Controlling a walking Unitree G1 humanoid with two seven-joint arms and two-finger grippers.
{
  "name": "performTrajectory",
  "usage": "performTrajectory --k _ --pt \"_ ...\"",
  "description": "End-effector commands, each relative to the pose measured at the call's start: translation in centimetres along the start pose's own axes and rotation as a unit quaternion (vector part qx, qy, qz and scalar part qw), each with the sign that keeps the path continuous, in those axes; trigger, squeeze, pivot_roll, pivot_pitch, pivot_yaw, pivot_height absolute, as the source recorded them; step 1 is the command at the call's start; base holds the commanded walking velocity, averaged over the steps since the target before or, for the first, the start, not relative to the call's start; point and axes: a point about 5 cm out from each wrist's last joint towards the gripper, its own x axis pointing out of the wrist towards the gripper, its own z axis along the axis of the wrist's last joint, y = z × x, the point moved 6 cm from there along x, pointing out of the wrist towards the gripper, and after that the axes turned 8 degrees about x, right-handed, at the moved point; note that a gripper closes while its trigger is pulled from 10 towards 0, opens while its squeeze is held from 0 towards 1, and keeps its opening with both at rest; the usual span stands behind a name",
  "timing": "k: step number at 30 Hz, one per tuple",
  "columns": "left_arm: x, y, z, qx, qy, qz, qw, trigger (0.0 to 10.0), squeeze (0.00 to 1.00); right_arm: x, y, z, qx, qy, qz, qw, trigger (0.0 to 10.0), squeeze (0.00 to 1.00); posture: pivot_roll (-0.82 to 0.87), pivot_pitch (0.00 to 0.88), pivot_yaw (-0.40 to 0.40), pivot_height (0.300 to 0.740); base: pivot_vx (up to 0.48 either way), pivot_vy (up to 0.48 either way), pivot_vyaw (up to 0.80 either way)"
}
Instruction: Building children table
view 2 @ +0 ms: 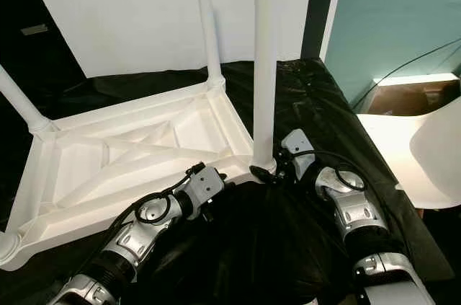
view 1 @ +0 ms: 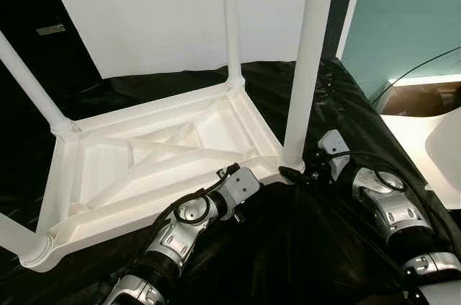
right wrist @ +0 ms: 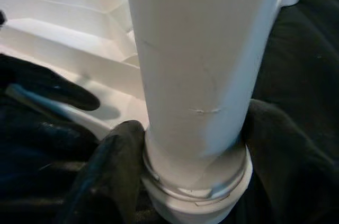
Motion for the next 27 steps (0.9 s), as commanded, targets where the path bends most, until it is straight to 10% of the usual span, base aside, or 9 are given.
performTrajectory --k 1,12,15,16,27 --pt "-1.5 -5.9 -6.7 -0.036 0.124 -0.1 0.987 10.0 0.0 -0.1 -0.4 0.4 -0.002 -0.004 0.004 1.0 0.0 0.0 -0.1 0.0 0.054 0.74 0.0 0.0 0.0" --pt "-1.7 -5.9 -6.8 -0.039 0.126 -0.097 0.986 10.0 0.0 0.2 1.6 -0.7 0.017 -0.007 0.004 1.0 0.0 0.0 -0.09 0.0 0.045 0.74 0.0 0.0 0.0" --pt "-1.7 -5.9 -6.8 -0.04 0.127 -0.096 0.986 10.0 0.0 0.5 1.3 -1.1 0.053 -0.053 -0.136 0.988 0.0 0.0 -0.09 0.0 0.045 0.74 0.0 0.0 0.0" --pt "-1.8 -5.9 -6.8 -0.039 0.127 -0.097 0.986 10.0 0.0 -0.4 0.7 -1.3 0.085 -0.089 -0.253 0.96 0.0 0.0 -0.09 0.0 0.048 0.74 0.0 0.0 0.0" --pt "-2.1 -5.7 -7.2 -0.028 0.134 -0.102 0.985 10.0 0.0 -2.9 -0.8 -1.2 0.088 -0.119 -0.389 0.909 0.0 0.0 -0.08 0.0 0.059 0.74 0.0 0.0 0.0"
